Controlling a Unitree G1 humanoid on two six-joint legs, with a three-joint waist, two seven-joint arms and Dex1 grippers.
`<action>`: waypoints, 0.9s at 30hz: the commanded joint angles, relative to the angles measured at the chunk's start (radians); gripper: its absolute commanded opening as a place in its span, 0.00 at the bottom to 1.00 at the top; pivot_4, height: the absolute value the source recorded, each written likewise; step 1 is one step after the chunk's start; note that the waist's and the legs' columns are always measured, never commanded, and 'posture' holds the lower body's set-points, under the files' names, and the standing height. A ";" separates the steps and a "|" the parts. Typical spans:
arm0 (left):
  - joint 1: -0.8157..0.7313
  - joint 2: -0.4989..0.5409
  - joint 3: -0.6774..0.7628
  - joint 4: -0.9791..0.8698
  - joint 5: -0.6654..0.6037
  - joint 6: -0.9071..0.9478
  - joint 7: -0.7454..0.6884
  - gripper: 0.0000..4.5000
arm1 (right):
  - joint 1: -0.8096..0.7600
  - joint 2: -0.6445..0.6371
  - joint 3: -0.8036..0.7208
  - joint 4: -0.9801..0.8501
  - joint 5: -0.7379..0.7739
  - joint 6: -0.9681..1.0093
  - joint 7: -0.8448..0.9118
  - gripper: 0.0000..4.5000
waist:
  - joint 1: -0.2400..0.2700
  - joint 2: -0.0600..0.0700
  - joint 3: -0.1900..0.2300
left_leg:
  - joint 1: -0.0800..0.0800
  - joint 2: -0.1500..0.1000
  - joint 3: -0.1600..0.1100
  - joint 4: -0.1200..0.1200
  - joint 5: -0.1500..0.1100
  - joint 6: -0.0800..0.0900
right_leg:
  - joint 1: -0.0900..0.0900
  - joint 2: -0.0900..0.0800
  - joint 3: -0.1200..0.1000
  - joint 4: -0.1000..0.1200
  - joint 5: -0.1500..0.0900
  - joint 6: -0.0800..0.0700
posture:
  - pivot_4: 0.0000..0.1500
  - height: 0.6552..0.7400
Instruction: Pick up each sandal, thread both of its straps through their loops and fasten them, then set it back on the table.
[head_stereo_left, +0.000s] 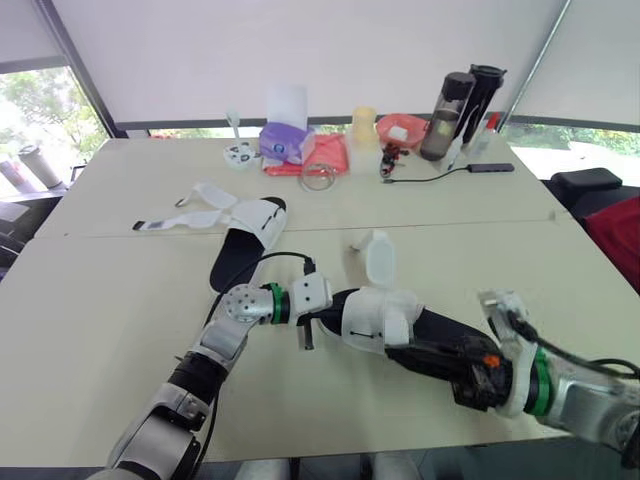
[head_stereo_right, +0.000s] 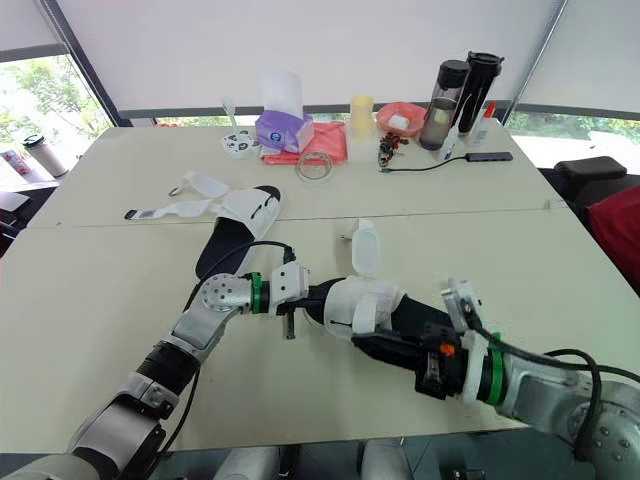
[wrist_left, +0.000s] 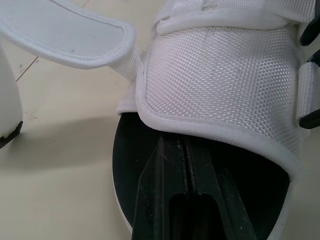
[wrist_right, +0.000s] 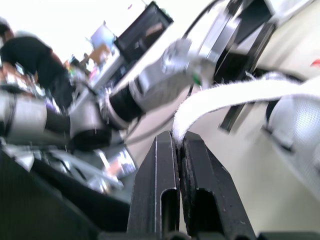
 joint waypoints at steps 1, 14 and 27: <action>0.006 -0.008 -0.020 0.015 0.026 0.008 0.007 0.00 | -0.074 0.053 0.021 0.084 0.082 -0.021 -0.073 0.00 | 0.001 0.001 0.000 | 0.000 0.000 0.000 0.000 0.000 0.000 | 0.000 0.000 0.000 0.000 0.000 0.000 | 1.00 1.00; 0.020 -0.006 -0.019 -0.007 0.027 0.018 0.023 0.00 | -0.210 0.201 0.004 0.333 0.080 -0.023 -0.192 0.00 | 0.001 0.001 0.000 | 0.000 0.000 0.000 0.000 0.000 0.000 | 0.000 0.000 0.000 0.001 0.000 0.000 | 1.00 1.00; 0.019 -0.005 -0.016 -0.006 0.026 0.020 0.029 0.00 | -0.251 0.155 -0.056 0.323 -0.072 -0.056 -0.141 0.98 | -0.001 0.003 0.000 | 0.000 0.000 0.000 0.000 0.000 0.000 | -0.001 0.000 0.000 0.001 0.000 0.000 | 1.00 1.00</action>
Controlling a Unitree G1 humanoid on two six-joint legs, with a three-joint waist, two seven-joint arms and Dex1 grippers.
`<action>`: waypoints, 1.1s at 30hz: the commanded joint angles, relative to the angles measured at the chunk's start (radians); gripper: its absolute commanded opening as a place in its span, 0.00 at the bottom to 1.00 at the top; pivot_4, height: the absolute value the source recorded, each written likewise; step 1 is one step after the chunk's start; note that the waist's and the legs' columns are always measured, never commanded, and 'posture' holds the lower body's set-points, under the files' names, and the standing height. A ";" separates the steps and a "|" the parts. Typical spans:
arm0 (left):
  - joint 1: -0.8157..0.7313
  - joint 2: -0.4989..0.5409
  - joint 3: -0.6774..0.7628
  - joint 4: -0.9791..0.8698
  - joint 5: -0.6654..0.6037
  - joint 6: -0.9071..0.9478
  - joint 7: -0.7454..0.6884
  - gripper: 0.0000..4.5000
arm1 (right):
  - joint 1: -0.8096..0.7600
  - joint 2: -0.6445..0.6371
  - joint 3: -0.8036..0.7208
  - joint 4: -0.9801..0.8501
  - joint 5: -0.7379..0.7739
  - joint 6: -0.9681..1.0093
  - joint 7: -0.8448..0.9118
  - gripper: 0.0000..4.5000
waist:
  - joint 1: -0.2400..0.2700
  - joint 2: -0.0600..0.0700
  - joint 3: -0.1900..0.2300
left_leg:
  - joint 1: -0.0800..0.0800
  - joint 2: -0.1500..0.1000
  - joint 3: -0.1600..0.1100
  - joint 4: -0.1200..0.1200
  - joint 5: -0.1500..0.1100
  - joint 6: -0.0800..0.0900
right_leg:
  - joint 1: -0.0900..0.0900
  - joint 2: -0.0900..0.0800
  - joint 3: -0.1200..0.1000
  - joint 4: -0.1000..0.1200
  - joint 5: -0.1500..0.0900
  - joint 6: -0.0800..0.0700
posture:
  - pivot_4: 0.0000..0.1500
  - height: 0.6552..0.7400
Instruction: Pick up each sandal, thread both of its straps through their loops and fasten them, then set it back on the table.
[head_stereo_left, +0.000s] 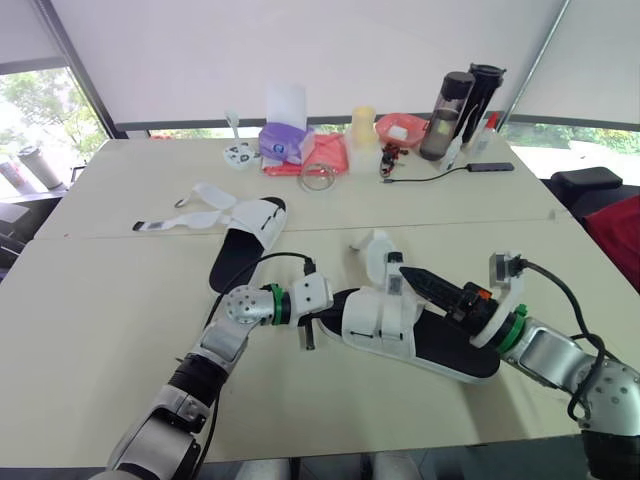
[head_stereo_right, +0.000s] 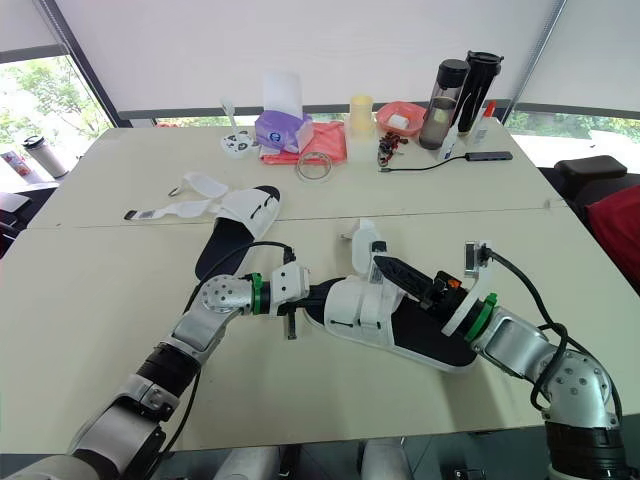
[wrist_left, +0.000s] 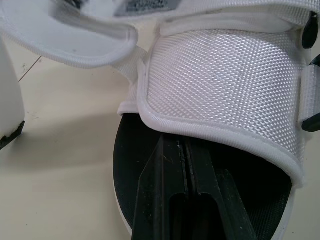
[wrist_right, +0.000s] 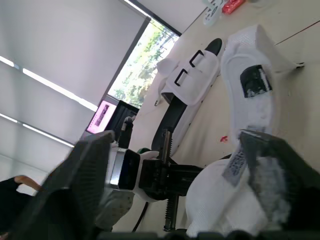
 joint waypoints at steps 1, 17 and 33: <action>0.009 -0.003 -0.017 0.010 0.023 0.013 0.006 0.00 | -0.060 -0.081 -0.023 -0.052 -0.169 -0.065 0.097 0.98 | -0.001 0.001 0.000 | 0.000 0.000 0.000 0.000 0.000 0.000 | 0.000 0.000 0.000 0.000 0.000 0.000 | 1.00 1.00; 0.011 -0.019 -0.018 0.016 0.027 0.008 0.024 0.00 | -0.343 -0.144 0.204 0.247 -0.610 -0.024 0.405 0.98 | -0.001 0.003 0.000 | 0.000 0.000 0.001 0.000 0.000 0.000 | -0.001 0.000 0.000 0.000 0.000 0.001 | 1.00 1.00; 0.039 -0.002 -0.014 -0.020 0.029 0.020 0.041 0.00 | -0.423 -0.061 0.177 0.312 -0.661 0.051 0.478 0.02 | -0.003 0.003 0.000 | 0.000 0.000 0.001 -0.001 0.000 0.000 | -0.002 0.001 0.000 0.001 0.001 0.002 | 1.00 1.00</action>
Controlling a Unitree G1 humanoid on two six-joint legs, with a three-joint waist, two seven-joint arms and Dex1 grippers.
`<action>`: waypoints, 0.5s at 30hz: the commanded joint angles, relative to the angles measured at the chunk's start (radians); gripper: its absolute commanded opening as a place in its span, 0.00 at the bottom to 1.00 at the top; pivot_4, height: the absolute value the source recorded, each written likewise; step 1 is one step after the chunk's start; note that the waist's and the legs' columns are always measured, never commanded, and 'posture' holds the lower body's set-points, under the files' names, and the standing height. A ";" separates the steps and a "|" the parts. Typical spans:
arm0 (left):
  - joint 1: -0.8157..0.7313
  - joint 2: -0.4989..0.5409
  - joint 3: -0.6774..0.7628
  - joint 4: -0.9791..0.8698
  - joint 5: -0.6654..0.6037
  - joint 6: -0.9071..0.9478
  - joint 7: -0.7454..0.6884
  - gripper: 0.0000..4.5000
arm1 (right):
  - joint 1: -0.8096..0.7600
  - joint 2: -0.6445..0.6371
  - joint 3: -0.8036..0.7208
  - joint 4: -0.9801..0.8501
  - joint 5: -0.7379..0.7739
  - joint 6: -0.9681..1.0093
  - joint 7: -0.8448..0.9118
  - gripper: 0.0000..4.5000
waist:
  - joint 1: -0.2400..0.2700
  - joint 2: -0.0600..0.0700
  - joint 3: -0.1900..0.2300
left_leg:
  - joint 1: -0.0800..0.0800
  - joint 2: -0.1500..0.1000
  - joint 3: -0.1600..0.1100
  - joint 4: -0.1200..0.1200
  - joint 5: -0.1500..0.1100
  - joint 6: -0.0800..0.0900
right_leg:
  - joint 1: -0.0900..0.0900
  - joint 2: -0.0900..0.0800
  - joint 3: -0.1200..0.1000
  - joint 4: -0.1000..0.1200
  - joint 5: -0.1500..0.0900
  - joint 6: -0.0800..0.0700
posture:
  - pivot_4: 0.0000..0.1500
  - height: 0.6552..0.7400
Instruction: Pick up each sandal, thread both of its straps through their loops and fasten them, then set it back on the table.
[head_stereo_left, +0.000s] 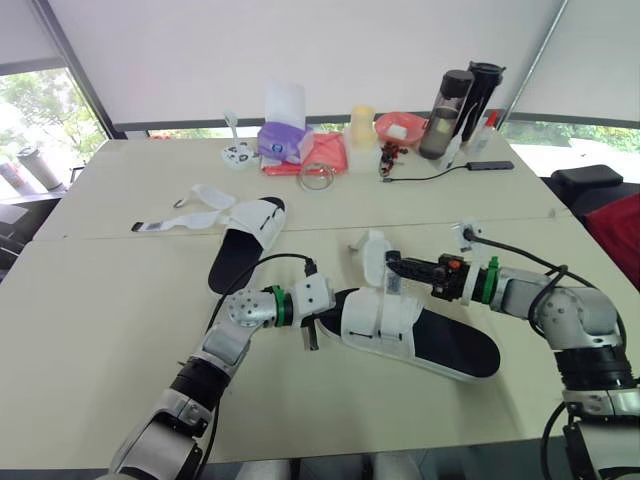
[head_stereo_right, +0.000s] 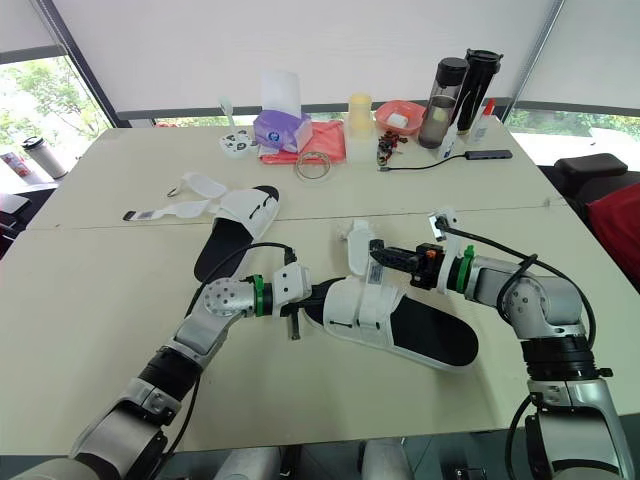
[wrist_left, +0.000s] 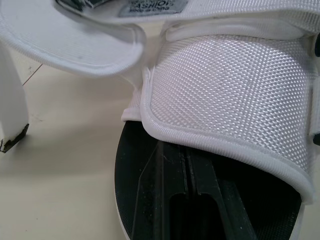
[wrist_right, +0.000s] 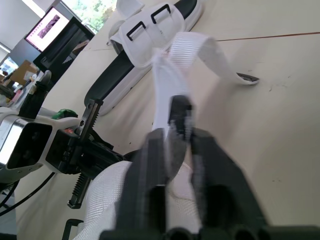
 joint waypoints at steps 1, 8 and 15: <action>0.019 0.011 -0.014 0.001 0.023 0.018 0.002 0.00 | -0.013 -0.003 -0.044 -0.034 0.000 0.010 0.019 0.02 | 0.000 0.000 0.000 | 0.000 0.000 0.000 0.000 0.000 0.000 | 0.000 0.000 0.000 0.000 0.000 0.000 | 1.00 1.00; 0.018 0.008 -0.014 0.006 0.024 0.018 0.006 0.00 | 0.040 0.009 -0.166 -0.108 0.068 0.032 -0.002 0.02 | 0.001 0.000 0.000 | 0.000 0.000 0.000 0.000 0.000 0.000 | 0.000 0.000 0.000 0.000 0.000 0.000 | 1.00 1.00; 0.008 -0.004 -0.019 0.022 0.024 0.012 0.002 0.00 | 0.107 0.011 -0.180 -0.172 0.044 0.043 -0.046 0.02 | 0.001 0.000 0.000 | 0.000 0.000 0.000 0.000 0.000 0.000 | -0.001 0.000 0.000 0.000 0.000 0.000 | 1.00 1.00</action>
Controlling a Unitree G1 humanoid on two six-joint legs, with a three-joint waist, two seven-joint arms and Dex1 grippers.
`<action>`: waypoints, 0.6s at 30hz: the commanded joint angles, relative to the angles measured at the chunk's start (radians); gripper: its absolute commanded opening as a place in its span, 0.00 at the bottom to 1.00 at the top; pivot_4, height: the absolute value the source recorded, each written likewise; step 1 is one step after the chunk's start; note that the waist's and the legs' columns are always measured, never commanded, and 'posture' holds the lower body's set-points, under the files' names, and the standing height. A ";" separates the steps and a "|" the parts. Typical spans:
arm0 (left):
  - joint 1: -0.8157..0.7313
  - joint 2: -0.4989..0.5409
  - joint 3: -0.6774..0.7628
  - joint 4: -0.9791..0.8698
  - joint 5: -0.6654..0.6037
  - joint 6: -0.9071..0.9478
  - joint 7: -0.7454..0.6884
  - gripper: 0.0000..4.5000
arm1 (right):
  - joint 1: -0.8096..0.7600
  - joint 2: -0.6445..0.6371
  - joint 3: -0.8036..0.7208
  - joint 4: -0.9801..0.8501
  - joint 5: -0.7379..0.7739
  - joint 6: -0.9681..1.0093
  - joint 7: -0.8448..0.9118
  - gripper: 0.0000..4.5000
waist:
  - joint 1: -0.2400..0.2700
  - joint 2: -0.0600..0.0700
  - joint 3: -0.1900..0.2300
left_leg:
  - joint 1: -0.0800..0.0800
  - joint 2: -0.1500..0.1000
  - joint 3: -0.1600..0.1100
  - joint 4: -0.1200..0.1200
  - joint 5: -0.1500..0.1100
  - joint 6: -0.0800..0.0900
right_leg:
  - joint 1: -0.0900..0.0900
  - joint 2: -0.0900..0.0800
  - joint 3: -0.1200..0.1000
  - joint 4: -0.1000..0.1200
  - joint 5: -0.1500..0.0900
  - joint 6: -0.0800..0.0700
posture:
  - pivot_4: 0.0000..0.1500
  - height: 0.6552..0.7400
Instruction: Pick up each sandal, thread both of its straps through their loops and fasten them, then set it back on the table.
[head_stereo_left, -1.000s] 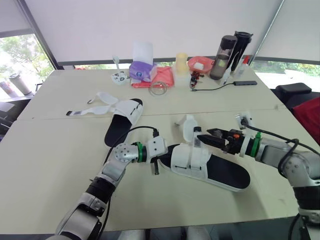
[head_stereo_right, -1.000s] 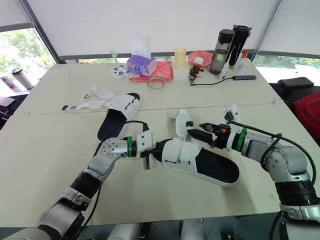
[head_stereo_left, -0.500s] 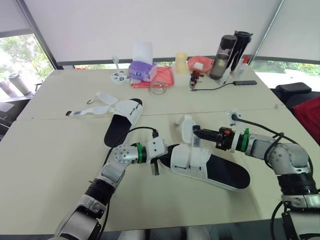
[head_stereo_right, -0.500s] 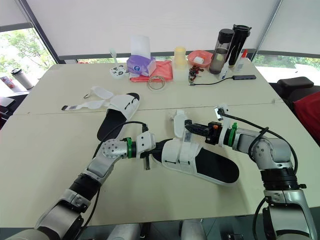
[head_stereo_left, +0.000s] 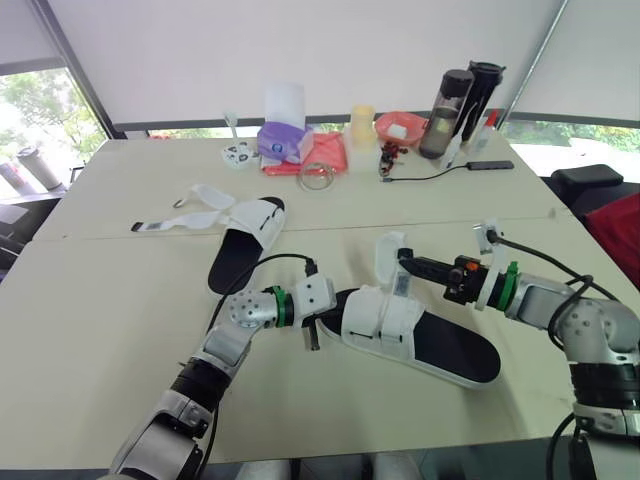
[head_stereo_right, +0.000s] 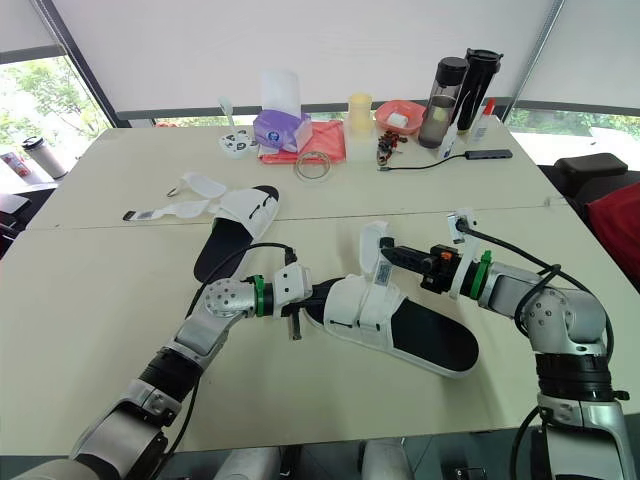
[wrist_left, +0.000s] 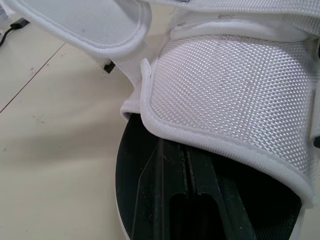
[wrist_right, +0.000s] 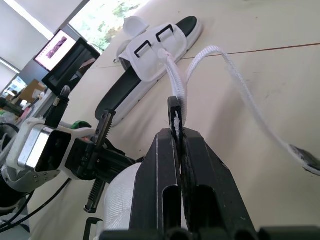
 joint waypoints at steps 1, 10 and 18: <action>0.004 0.000 -0.018 0.030 0.022 0.011 -0.004 0.00 | 0.012 -0.005 -0.032 -0.055 -0.013 -0.024 -0.007 0.02 | 0.000 0.000 0.000 | 0.000 0.000 0.000 0.000 0.000 0.000 | 0.000 0.000 0.000 0.000 0.000 0.000 | 1.00 1.00; -0.003 -0.005 -0.018 0.041 0.023 0.006 -0.007 0.00 | 0.004 0.012 -0.002 -0.051 -0.078 -0.086 -0.003 0.54 | 0.001 0.000 0.000 | 0.000 0.000 0.000 0.000 0.000 0.000 | 0.000 0.000 0.000 0.000 0.000 0.000 | 1.00 1.00; 0.002 -0.003 -0.016 0.039 0.024 0.008 -0.004 0.00 | -0.015 0.023 -0.015 -0.041 -0.067 -0.077 0.014 0.63 | 0.000 0.000 0.000 | 0.000 0.000 0.000 0.000 0.000 0.000 | 0.000 0.000 0.000 0.000 0.000 0.000 | 1.00 1.00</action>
